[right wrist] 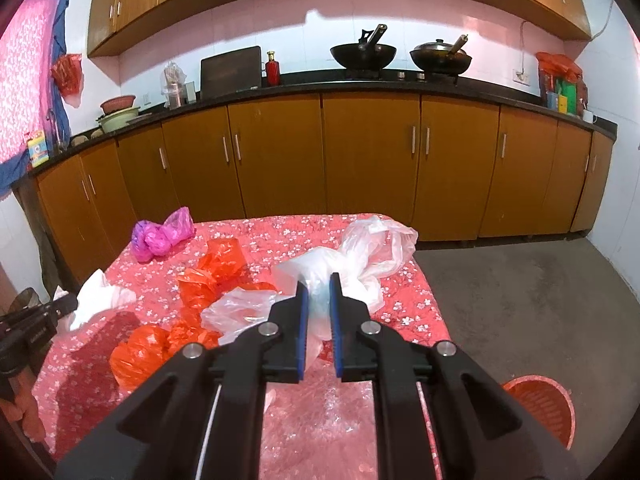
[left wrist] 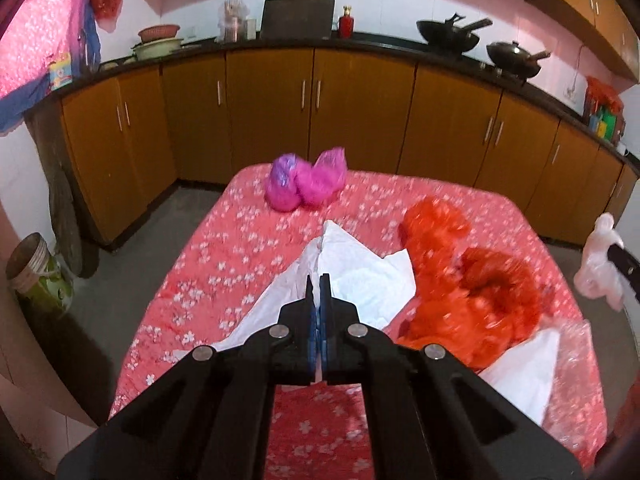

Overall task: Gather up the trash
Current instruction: 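Grasp clear plastic with the right tool while the left tool grasps a white tissue, then carry the tissue and clear plastic to the orange basket while opening both tools over it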

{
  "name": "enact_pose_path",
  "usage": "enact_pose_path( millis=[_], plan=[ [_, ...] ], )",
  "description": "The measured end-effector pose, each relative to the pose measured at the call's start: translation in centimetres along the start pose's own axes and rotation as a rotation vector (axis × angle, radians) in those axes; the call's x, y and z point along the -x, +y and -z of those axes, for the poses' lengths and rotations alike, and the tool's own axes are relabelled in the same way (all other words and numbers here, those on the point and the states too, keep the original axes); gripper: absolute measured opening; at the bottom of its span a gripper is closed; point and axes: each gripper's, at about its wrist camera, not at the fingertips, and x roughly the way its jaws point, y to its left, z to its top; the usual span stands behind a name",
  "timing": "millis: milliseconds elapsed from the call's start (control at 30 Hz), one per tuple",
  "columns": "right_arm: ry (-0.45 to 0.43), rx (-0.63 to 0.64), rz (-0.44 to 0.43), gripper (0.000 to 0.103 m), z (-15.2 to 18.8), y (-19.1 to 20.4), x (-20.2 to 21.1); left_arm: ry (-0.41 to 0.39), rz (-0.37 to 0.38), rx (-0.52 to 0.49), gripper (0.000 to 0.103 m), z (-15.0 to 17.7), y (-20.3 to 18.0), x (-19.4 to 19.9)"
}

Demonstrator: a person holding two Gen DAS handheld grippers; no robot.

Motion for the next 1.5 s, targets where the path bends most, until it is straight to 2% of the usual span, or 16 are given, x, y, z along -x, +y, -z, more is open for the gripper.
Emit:
enact_pose_path(
  millis=[300, 633, 1500],
  plan=[
    [-0.040, -0.030, 0.009, 0.011, -0.3, -2.5, 3.2, -0.063, 0.053, -0.038, 0.001, -1.1, -3.8, 3.1],
    [-0.067, -0.077, 0.064, 0.011, 0.3, -7.8, 6.2, -0.090, 0.149, -0.121, 0.001, -0.9, -10.8, 5.6],
    [-0.028, -0.222, 0.262, 0.011, 5.7, -22.1, 9.0, -0.034, 0.369, -0.331, 0.001, 3.9, -28.5, 7.4]
  ],
)
